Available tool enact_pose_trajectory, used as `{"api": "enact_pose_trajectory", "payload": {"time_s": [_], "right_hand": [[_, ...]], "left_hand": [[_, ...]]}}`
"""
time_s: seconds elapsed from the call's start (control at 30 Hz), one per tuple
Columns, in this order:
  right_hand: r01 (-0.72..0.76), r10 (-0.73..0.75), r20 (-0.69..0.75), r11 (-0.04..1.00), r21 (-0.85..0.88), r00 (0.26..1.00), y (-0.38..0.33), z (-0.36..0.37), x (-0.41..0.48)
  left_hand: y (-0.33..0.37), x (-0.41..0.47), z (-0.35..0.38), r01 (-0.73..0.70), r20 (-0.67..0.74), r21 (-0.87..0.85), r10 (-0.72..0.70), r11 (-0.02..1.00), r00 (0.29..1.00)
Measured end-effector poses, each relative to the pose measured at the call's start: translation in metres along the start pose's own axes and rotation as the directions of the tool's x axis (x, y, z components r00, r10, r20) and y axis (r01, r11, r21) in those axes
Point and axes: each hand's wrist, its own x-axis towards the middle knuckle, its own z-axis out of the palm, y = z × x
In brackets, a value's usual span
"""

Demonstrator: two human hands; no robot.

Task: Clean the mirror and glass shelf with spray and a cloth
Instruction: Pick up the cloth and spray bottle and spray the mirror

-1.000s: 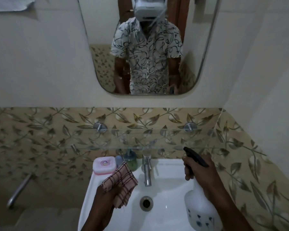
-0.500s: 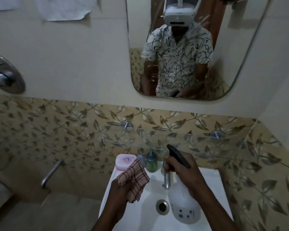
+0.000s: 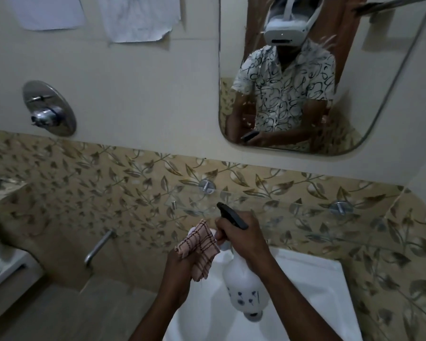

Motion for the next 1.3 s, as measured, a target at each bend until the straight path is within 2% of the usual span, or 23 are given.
{"api": "enact_pose_trajectory", "payload": {"time_s": [0.1,0.23,0.3,0.47,0.6,0.73,0.77,0.87,0.97,1.0,1.13,1.23,1.3], "right_hand": [[0.044,-0.044,-0.038,0.999,0.004,0.998,-0.007,0.000,-0.005],[0.093,-0.101,-0.305,0.995,-0.039,0.947,-0.021,-0.018,-0.011],[0.133,-0.154,-0.387,0.988,-0.082,0.909,-0.041,-0.038,-0.010],[0.293,-0.318,-0.426,0.948,-0.124,0.847,-0.100,-0.074,-0.004],[0.220,-0.267,-0.475,0.963,-0.153,0.839,-0.127,-0.084,0.000],[0.228,-0.269,-0.483,0.963,-0.144,0.833,-0.135,-0.091,-0.009],[0.210,-0.266,-0.530,0.964,-0.166,0.805,-0.136,-0.096,-0.012],[0.121,-0.290,-0.693,0.951,-0.283,0.660,-0.134,-0.117,-0.020],[0.122,-0.307,-0.758,0.949,-0.291,0.575,-0.137,-0.140,-0.025],[0.125,-0.305,-0.764,0.950,-0.286,0.569,-0.139,-0.146,-0.026],[0.136,-0.228,-0.749,0.974,-0.184,0.622,-0.143,-0.155,-0.023],[0.214,-0.322,-0.665,0.947,-0.241,0.674,-0.149,-0.145,-0.023],[0.273,-0.349,-0.606,0.937,-0.217,0.714,-0.159,-0.131,-0.020]], "left_hand": [[0.012,-0.003,0.005,-0.045,-0.040,-0.040,0.043,0.998,0.998],[0.028,-0.002,0.006,-0.097,-0.002,-0.037,0.097,0.995,0.995],[0.038,0.002,0.007,-0.098,-0.009,-0.001,0.098,0.995,0.995],[0.100,0.016,0.037,-0.299,0.002,-0.056,0.300,0.953,0.954],[0.142,0.023,0.055,-0.389,-0.037,-0.074,0.388,0.918,0.921],[0.171,0.028,0.063,-0.422,-0.064,-0.132,0.417,0.897,0.907],[0.177,0.029,0.064,-0.427,-0.062,-0.150,0.422,0.892,0.904],[0.191,0.033,0.064,-0.463,-0.069,-0.183,0.458,0.867,0.886],[0.201,0.035,0.066,-0.474,-0.058,-0.216,0.473,0.853,0.879],[0.203,0.036,0.067,-0.469,-0.048,-0.227,0.471,0.853,0.881],[0.210,0.037,0.072,-0.461,-0.036,-0.252,0.468,0.851,0.883],[0.214,0.035,0.076,-0.459,-0.015,-0.244,0.469,0.855,0.883],[0.218,0.035,0.077,-0.460,-0.005,-0.212,0.470,0.862,0.883]]}}
